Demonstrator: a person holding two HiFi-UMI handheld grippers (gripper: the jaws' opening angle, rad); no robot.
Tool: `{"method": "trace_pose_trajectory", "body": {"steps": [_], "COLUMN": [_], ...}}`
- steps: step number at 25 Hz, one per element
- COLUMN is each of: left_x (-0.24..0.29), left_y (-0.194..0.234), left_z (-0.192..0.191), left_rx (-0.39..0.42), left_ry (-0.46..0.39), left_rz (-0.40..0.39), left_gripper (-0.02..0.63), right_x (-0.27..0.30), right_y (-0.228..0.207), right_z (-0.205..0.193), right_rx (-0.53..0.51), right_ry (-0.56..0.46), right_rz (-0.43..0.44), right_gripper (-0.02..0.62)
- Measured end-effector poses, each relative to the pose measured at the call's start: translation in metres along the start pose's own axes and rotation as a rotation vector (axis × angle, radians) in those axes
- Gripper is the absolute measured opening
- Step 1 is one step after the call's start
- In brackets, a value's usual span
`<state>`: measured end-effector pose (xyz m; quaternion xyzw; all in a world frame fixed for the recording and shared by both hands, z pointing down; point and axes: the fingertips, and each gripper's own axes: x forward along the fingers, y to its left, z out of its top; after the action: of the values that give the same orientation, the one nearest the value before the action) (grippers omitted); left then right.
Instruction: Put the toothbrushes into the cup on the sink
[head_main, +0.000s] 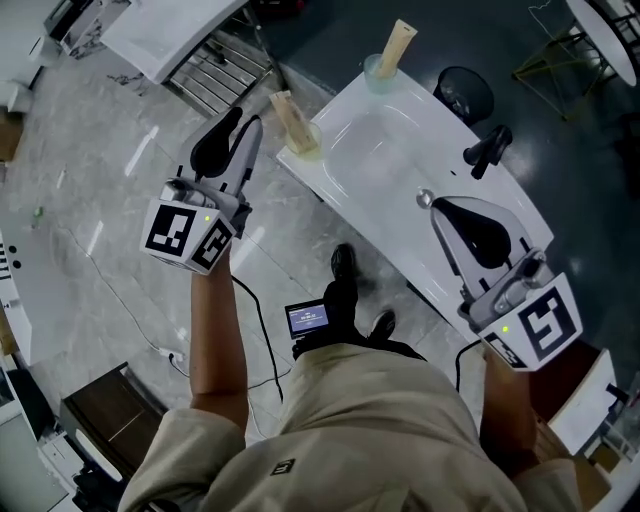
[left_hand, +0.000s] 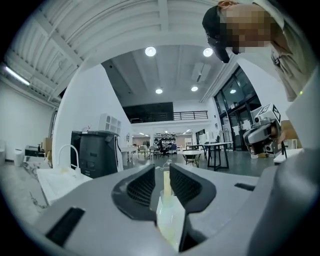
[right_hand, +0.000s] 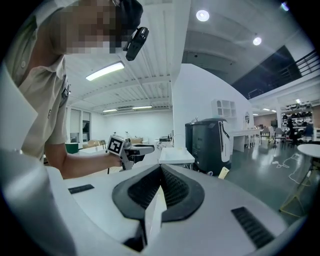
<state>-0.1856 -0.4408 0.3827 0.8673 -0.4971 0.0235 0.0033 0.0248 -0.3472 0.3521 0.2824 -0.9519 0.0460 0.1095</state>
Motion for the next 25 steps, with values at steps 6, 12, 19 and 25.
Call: {"method": "trace_pose_trajectory", "body": {"steps": [6,12,19,25], "left_x": [-0.051,-0.118,-0.192,-0.239], "left_y": [-0.066,-0.169,-0.266,-0.308], "left_z": [0.067,0.126,0.165,0.186], "left_rx": [0.058,0.115,0.186,0.223], "left_ry": [-0.055,-0.068,-0.030,-0.026], "left_rz": [-0.031,-0.079,-0.084,-0.075], "left_gripper": [0.006,0.005,0.005,0.005], "right_x": [-0.065,-0.146,-0.205,-0.219], "right_y": [0.026,0.070,0.128,0.175], "right_z": [0.029,0.049,0.069,0.073], "right_rx": [-0.064,-0.108,-0.135,-0.150], "right_ry": [-0.063,-0.095,-0.139,-0.135], "right_rz": [-0.010,0.011,0.100,0.179], "right_gripper": [0.006,0.006,0.006,0.006]}}
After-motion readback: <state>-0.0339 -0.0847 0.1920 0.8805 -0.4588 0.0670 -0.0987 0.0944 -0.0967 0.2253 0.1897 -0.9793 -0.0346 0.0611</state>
